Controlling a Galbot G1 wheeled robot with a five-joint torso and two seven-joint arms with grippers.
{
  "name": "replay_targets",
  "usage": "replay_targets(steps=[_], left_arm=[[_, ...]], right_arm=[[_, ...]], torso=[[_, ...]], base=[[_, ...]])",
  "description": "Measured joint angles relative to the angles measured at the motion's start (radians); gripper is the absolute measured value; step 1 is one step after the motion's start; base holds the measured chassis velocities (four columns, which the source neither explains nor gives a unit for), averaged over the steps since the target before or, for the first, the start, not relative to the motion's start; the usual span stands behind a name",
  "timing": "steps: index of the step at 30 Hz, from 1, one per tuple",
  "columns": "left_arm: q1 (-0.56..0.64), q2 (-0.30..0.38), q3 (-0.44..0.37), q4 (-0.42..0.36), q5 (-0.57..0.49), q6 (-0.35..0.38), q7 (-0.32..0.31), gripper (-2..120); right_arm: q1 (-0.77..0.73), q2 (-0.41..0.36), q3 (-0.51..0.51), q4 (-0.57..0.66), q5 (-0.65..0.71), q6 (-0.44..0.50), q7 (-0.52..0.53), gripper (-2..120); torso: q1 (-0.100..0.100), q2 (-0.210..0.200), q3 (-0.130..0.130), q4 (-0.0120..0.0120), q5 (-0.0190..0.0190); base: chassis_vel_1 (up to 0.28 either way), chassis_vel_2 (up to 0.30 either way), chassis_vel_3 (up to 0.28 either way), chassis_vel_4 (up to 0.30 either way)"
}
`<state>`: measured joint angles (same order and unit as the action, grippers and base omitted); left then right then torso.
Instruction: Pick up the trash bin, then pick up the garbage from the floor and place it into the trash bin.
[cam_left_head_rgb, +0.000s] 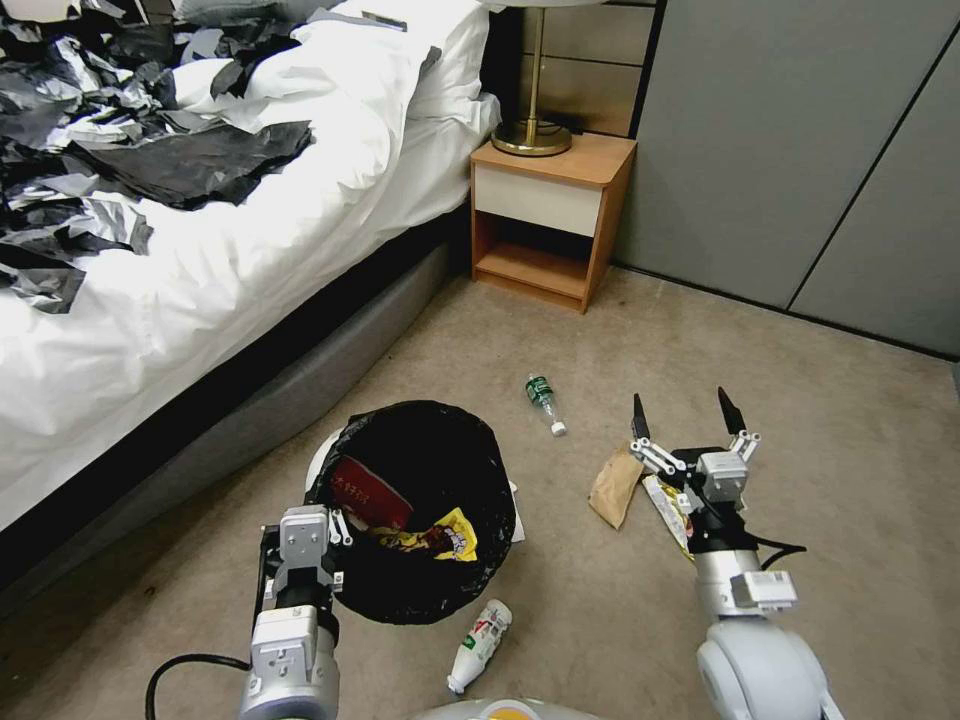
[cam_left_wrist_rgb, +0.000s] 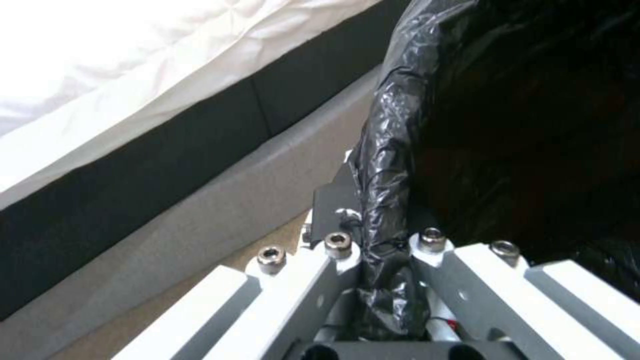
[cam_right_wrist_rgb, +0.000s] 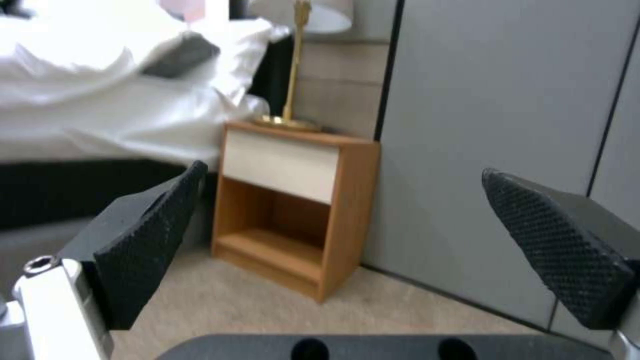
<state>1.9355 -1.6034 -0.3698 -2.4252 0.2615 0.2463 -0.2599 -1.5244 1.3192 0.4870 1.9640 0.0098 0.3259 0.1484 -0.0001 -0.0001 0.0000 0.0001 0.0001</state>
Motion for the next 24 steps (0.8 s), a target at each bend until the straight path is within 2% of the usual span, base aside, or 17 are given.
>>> replay_targets(steps=[6, 10, 11, 14, 15, 18, 22, 24], left_arm=[[0.004, 0.002, 0.000, 0.000, 0.002, -0.001, -0.001, 0], [0.006, 0.004, -0.001, 0.000, 0.005, -0.002, -0.002, 0], [0.006, 0.004, -0.001, 0.000, 0.005, -0.002, -0.002, 0], [0.005, 0.006, -0.003, 0.000, 0.005, -0.002, -0.002, 0], [0.005, 0.006, -0.003, 0.000, 0.005, -0.002, -0.002, 0], [0.004, 0.008, -0.004, 0.001, 0.005, -0.002, -0.001, 0], [0.004, 0.011, -0.005, 0.002, 0.004, -0.002, -0.001, 0], [0.004, 0.013, -0.007, 0.004, 0.003, -0.002, 0.000, 0]], right_arm=[[0.049, -0.013, 0.010, -0.059, 0.005, -0.042, -0.016, 100], [0.144, -0.047, 0.029, -0.221, 0.034, -0.143, -0.109, 100], [0.144, -0.047, 0.029, -0.221, 0.034, -0.143, -0.109, 100], [0.189, -0.052, 0.026, -0.333, 0.040, -0.182, -0.134, 100], [0.189, -0.052, 0.026, -0.333, 0.040, -0.182, -0.134, 100], [0.253, -0.053, 0.015, -0.490, 0.038, -0.208, -0.146, 100], [0.293, -0.054, 0.003, -0.576, 0.039, -0.208, -0.155, 100], [0.344, -0.059, -0.015, -0.671, 0.038, -0.197, -0.169, 100]], torso=[[0.000, 0.000, 0.000, 0.0000, 0.0000], [0.000, 0.000, 0.000, -0.0001, 0.0001], [0.000, 0.000, 0.000, -0.0001, 0.0001], [0.000, 0.000, 0.000, -0.0001, -0.0001], [0.000, 0.000, 0.000, -0.0001, -0.0001], [0.000, 0.000, 0.000, -0.0002, 0.0000], [0.000, 0.000, 0.000, -0.0001, 0.0001], [0.000, 0.000, 0.000, -0.0001, -0.0001]], base=[[0.000, 0.000, 0.000, 0.000], [0.000, 0.000, 0.000, 0.000], [0.000, 0.000, 0.000, 0.000], [0.000, 0.000, 0.000, 0.000], [0.000, 0.000, 0.000, 0.000], [0.000, 0.000, 0.000, 0.000], [0.000, 0.000, 0.000, 0.000], [0.000, 0.000, 0.000, 0.000]])
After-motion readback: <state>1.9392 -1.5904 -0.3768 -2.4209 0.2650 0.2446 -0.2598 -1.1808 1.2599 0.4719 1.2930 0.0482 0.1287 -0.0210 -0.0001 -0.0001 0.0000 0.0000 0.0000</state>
